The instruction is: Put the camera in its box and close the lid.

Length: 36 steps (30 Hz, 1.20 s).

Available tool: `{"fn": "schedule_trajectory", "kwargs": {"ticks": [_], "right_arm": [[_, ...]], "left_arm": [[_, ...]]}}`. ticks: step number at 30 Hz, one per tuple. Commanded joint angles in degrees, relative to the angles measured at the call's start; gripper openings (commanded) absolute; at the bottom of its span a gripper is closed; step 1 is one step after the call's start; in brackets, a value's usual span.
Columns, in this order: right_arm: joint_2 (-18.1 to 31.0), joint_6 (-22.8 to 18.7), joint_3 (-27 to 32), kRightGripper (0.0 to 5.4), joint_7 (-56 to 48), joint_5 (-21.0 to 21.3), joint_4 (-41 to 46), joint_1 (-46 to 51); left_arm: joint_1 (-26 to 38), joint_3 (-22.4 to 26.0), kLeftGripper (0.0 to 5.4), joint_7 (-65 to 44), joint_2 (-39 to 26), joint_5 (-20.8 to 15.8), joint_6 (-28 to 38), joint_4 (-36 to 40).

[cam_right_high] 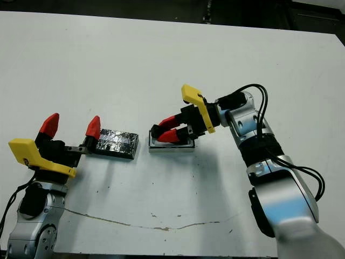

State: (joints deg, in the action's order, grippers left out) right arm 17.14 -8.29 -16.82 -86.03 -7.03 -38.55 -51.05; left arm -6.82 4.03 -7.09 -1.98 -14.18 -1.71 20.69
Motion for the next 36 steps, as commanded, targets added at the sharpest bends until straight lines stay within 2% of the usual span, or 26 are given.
{"fn": "schedule_trajectory", "kwargs": {"ticks": [1, 6, 14, 19, 21, 22, 27, 36], "right_arm": [[1.49, -1.10, -0.09, 1.65, 0.70, 0.92, -0.21, 1.54], [2.29, -1.36, -0.36, 1.65, 0.97, 1.47, -0.75, 1.86], [3.25, 0.68, -0.77, 1.65, 1.01, 2.60, -2.52, 1.57], [4.03, 3.90, -0.64, 1.65, 1.04, 2.91, -3.43, 1.37], [4.19, 3.51, -1.27, 1.65, 0.80, 3.51, -4.16, 0.72], [4.06, 3.11, -1.43, 1.94, 0.26, 3.40, -4.76, 0.39], [4.21, 3.10, -2.37, 2.50, -0.12, 4.65, -3.76, -0.20], [5.67, 0.12, -2.05, 3.72, -0.16, 4.24, 2.09, 0.50]], "left_arm": [[-1.01, 0.07, 5.40, 0.03, -0.10, 0.15, -0.18, 0.01], [-1.04, -0.04, 5.40, 0.12, 0.07, 0.16, -0.10, 0.01], [-0.95, -0.02, 5.40, -0.11, 0.03, -0.17, -0.12, -0.11], [-1.04, -0.03, 5.40, -0.17, -0.05, -0.20, -0.10, -0.02], [-1.00, -0.03, 5.40, -0.27, -0.15, -0.20, -0.14, -0.09], [-0.96, -0.03, 5.40, -0.26, -0.10, -0.32, -0.25, -0.07], [-0.86, -0.09, 5.40, -0.34, -0.03, -0.24, 0.18, -0.38], [-1.18, -0.19, 5.40, -0.06, -0.11, 0.16, 0.00, -0.19]]}}
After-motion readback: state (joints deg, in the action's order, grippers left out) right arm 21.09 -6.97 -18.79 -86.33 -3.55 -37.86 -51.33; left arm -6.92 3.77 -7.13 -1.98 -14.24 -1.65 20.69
